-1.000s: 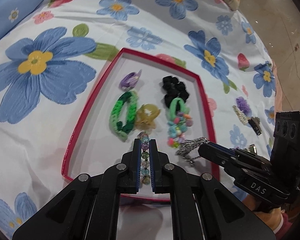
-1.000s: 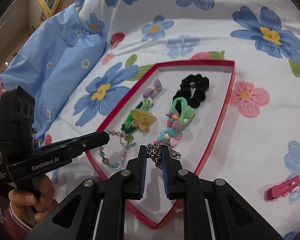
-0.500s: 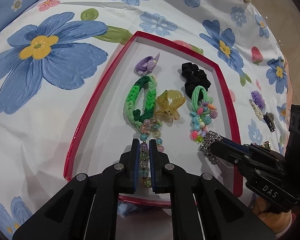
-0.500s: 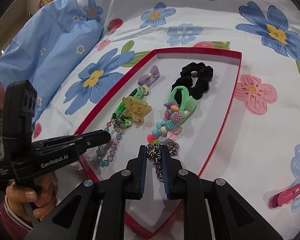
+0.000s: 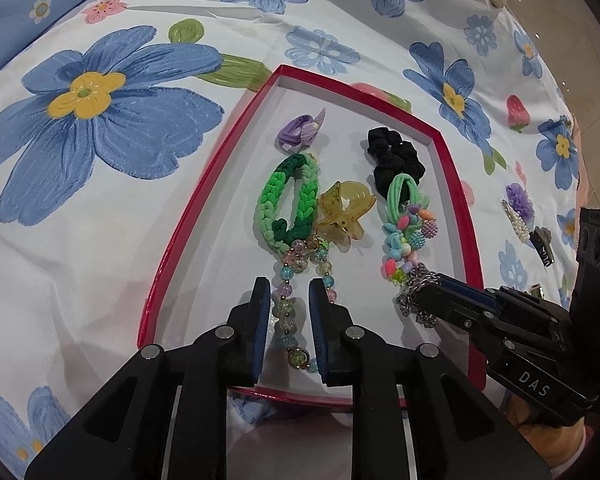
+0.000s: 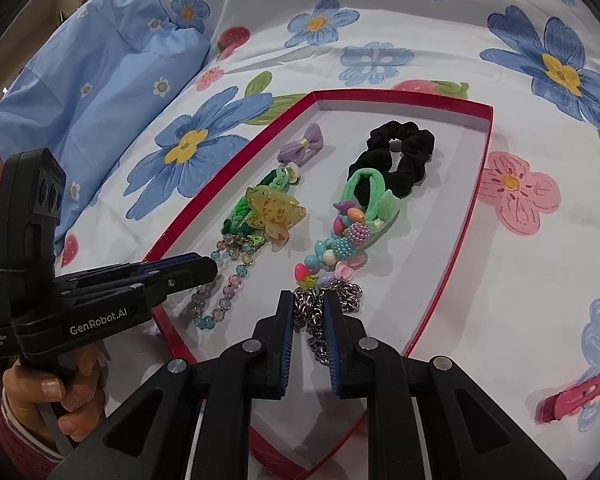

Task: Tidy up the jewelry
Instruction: 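Move both tools back toward the pink clip and wristwatch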

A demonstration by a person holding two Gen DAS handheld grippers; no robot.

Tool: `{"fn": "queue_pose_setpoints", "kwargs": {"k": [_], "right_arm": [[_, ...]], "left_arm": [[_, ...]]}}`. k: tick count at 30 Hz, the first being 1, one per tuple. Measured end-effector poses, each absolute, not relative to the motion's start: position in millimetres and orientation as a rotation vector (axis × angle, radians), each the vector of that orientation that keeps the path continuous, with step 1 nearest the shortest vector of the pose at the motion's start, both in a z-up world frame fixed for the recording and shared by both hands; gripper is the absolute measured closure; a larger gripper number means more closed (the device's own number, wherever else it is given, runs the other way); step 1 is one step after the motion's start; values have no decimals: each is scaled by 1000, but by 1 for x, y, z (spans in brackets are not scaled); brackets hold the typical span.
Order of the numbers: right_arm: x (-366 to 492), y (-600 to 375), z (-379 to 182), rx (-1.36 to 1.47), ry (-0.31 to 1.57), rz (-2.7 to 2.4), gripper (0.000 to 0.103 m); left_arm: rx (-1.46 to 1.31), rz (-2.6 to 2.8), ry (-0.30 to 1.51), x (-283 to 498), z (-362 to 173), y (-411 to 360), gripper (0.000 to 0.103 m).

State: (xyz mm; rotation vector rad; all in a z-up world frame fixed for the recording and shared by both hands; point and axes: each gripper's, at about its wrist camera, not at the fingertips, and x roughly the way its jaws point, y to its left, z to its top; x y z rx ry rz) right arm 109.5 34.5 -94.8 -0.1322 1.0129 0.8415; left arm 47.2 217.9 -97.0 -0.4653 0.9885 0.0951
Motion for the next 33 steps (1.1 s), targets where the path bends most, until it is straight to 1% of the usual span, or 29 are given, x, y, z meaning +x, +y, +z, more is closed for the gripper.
{"fn": "queue_pose_setpoints", "kwargs": {"k": [5,6,10,11,12,14,15,17,21,25,28,30,33], "right_arm": [[109,34,-94,-124,1016,845,86],[108,33,-93,-122,1015,845,84],[107,28,-88,-102,1008,843,83],[107,24,-86,-92,1003,841,81],[106,22,-83,-83,996,840,75],[104,14,-75,-60,977,840,68],[102,9,-70,-49,965,840,68],[100,-2,-62,-30,947,833,68],[95,-31,-48,18,909,808,63],[92,-63,-37,54,876,763,61],[87,-93,-28,83,835,718,60],[85,-110,-23,96,812,686,57],[81,-136,-19,117,793,638,56]], "left_arm": [[-472,101,980,44,-92,218,79],[-475,103,977,43,-90,218,78],[-484,113,965,39,-82,219,72],[-485,112,960,37,-80,218,71],[-486,111,955,36,-77,217,71],[-481,107,947,34,-72,214,71],[-479,103,941,32,-68,212,70],[-477,100,928,29,-61,208,61],[-468,86,909,24,-48,196,60],[-455,62,888,22,-37,181,48],[-438,31,878,22,-30,165,46],[-423,13,881,23,-27,154,42],[-400,-18,887,26,-24,135,38]]}}
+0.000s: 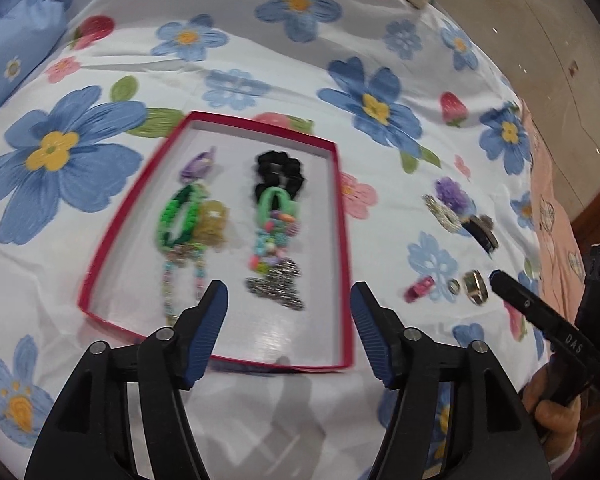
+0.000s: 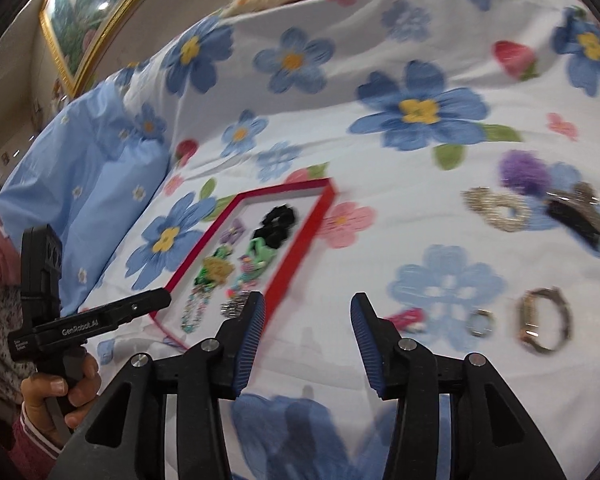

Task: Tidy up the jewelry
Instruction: 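Move both tools back toward the pink clip and wristwatch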

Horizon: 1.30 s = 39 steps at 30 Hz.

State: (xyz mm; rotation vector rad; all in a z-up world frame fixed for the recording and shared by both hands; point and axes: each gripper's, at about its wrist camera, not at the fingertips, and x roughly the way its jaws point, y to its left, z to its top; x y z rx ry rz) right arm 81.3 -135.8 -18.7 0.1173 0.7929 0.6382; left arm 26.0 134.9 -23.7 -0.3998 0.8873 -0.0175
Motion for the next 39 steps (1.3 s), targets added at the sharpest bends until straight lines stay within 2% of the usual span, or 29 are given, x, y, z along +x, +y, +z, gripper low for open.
{"fn": "queue_pose_setpoints", "kwargs": {"k": [17,39], "right_arm": [[67,-240,-20,183,749,435,49],[87,-270,-38,219,800,389,49]], "left_arm": [[-283,-119,899,39,-10,60,21],[-35,-278,1019,87,-38,-21,19]]}}
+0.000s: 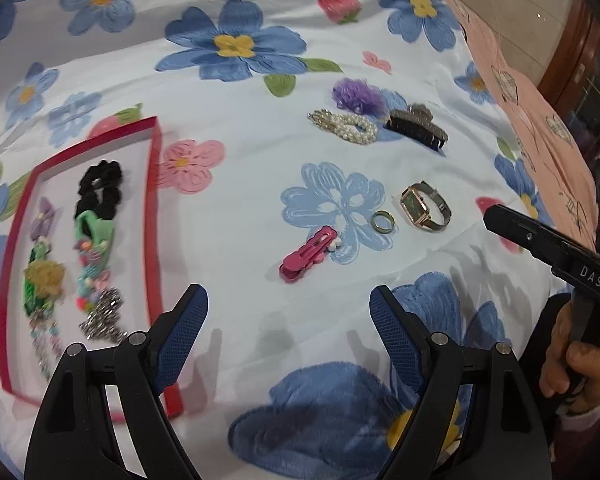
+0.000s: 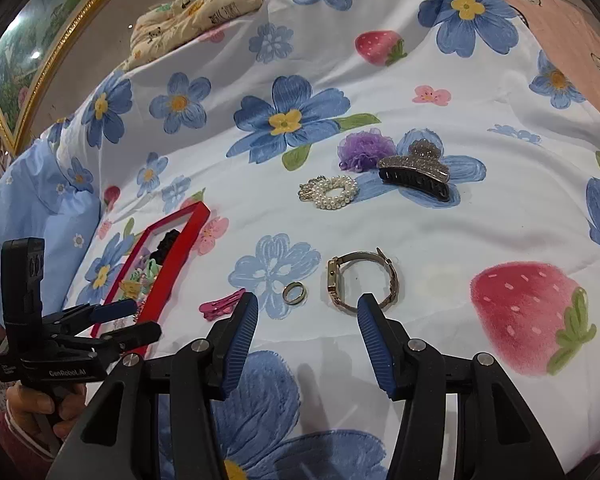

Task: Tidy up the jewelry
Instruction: 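Move both tools back toward the pink clip and wristwatch, then grasp the pink hair clip with the left tool while the right tool grasps the wristwatch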

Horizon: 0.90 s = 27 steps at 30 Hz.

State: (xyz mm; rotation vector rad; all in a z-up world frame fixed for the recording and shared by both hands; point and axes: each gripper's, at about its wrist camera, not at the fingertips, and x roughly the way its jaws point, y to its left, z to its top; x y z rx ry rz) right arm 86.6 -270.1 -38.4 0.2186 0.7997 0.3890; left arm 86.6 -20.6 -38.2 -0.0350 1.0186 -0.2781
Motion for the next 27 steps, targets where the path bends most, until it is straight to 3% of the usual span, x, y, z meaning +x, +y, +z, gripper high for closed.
{"fn": "queue_pose_setpoints", "kwargs": {"k": [15,18,22,24,27], "right_arm": [[122,-254,-65,179,879,390,50],[129,-253,-70,179,890,386,52],[136,-251,-77,164,913,382,53],[140,-249,-80,151,921,378,57],[145,-247,-86,136,936,370,66]], "left_arm": [[38,-305,1054,125,-68,-40,22],[61,-317,1073,132,-75,-46,29],[84,-339,1103,136,-85,-53,51],[86,-347,1103,136,-87,-55,56],[66,-369,1100,136,-87,-55,74]]}}
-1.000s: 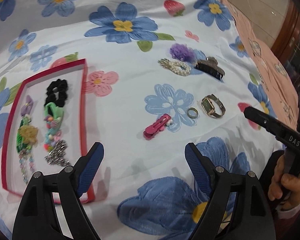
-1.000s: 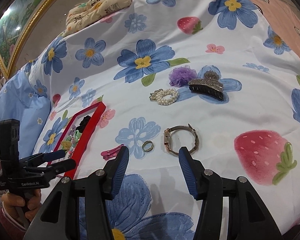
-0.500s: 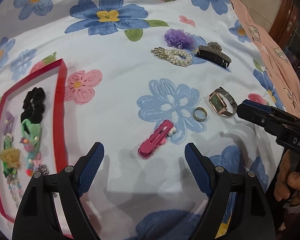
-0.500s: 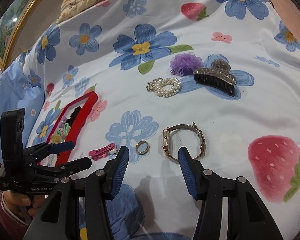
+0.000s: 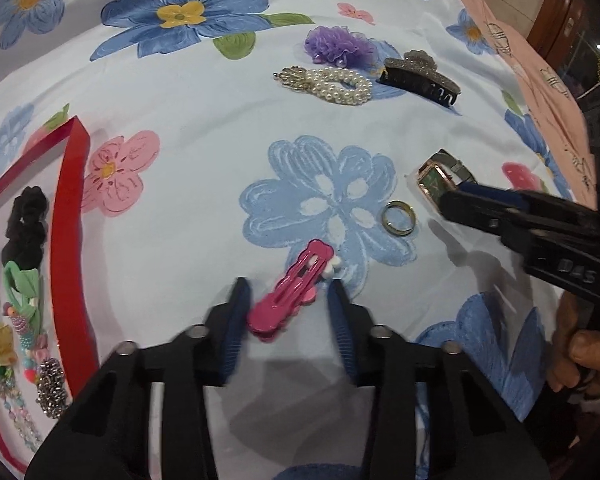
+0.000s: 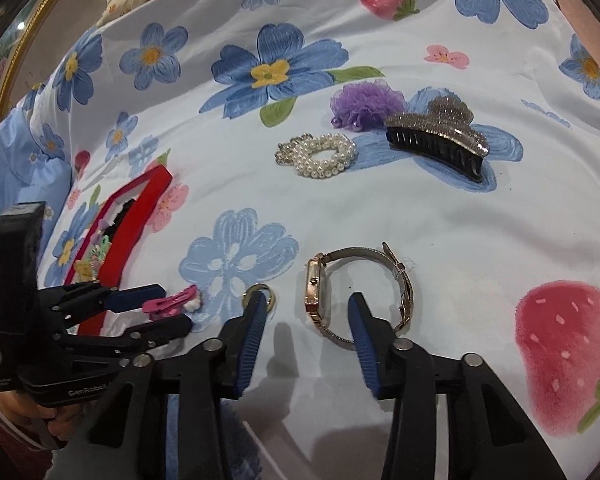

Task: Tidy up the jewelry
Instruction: 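Grasp the pink hair clip with the left tool while the right tool grasps the wristwatch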

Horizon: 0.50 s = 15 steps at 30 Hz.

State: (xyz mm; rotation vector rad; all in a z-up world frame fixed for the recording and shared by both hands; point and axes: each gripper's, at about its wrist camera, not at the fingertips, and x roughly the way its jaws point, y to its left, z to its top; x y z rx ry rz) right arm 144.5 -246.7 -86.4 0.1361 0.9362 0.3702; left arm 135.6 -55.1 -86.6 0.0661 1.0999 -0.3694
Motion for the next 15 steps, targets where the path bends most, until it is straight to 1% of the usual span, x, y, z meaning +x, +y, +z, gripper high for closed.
{"fn": "queue_pose_setpoints", "kwargs": {"k": [1,3,4,5,15], "right_arm": [[146,-247,-89,137,943,368,69],[148,-246,-92,132,949,365,84],[148,-246,-93,128,949,364,89],[148,-246,-93,130,947,366,93],[132,-238,-68,136,891,413,95]], "left_arm": [[59,-374,1100,136,-87,-55,79],[46,-383,1095,135,-86,-55,83],[45,-385,1095,135,-86,-55,85],[39,-387,1091,134,-86,-55,85],[-70,-377,1064,114,-71,-37,85]]}}
